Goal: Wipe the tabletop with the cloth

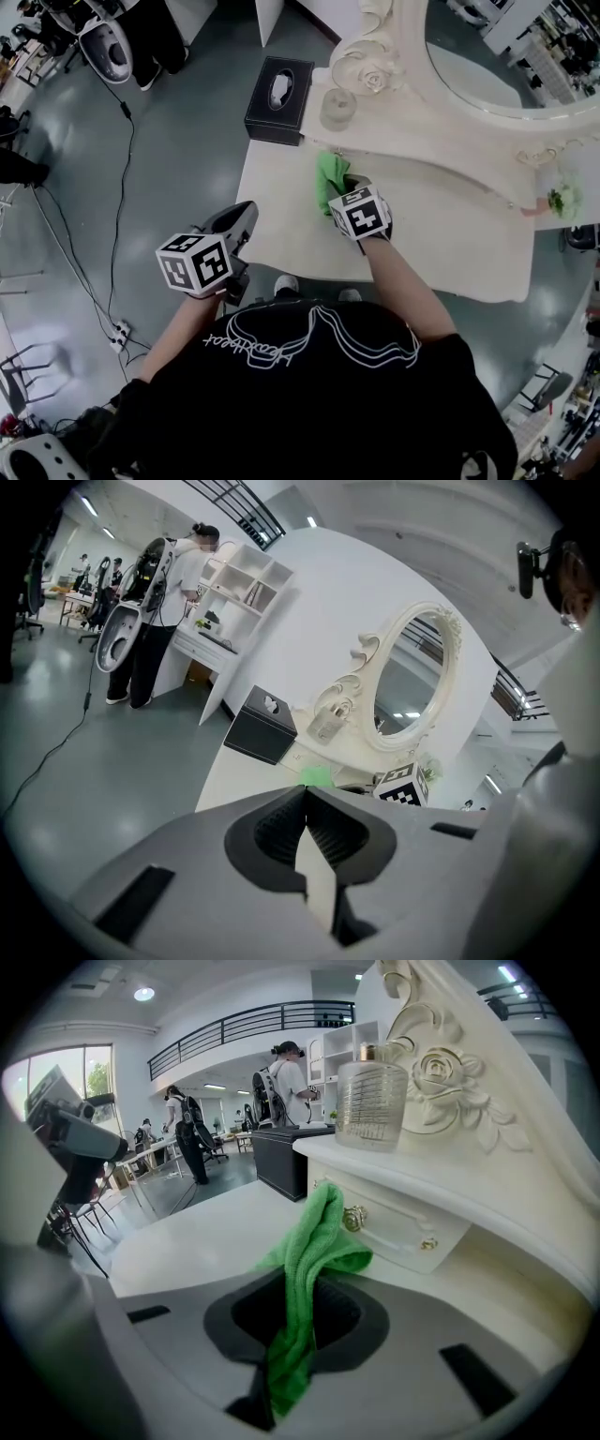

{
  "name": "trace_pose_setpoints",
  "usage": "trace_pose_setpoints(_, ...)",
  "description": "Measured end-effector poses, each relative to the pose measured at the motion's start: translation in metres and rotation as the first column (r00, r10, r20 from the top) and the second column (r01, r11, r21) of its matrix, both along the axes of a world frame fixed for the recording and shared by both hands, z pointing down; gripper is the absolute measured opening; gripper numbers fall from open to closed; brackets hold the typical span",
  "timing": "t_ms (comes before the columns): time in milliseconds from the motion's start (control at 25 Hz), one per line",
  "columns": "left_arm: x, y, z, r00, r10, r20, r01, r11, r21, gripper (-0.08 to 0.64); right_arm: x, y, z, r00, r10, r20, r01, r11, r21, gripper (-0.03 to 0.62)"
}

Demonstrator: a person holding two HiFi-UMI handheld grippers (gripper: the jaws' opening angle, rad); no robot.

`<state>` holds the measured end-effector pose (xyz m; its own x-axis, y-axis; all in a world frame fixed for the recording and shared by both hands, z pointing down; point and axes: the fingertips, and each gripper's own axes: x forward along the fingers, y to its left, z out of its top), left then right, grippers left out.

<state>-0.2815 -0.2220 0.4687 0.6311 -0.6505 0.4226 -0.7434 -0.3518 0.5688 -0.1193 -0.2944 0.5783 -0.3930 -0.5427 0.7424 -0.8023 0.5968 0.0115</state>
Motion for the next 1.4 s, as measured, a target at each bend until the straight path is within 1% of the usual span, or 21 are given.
trace_pose_setpoints(440,0.03,0.015,-0.012,0.999,-0.039,-0.001,0.039,0.999,0.006,0.003,0.031,0.006,-0.001,0.999,-0.033,-0.024,0.033,0.999,0.004,0.055)
trace_pose_setpoints(920,0.06,0.027,-0.019,0.997,-0.074,0.005,0.074,0.997,0.015,0.003,0.059,0.014,-0.002,0.998,-0.066,-0.022,0.066,0.998,-0.003,0.055)
trace_pose_setpoints(1400,0.095,0.035,-0.028,0.997,-0.07,0.015,0.07,0.997,0.018,0.003,0.094,0.018,-0.005,0.997,-0.077,-0.031,0.077,0.997,0.004,0.055)
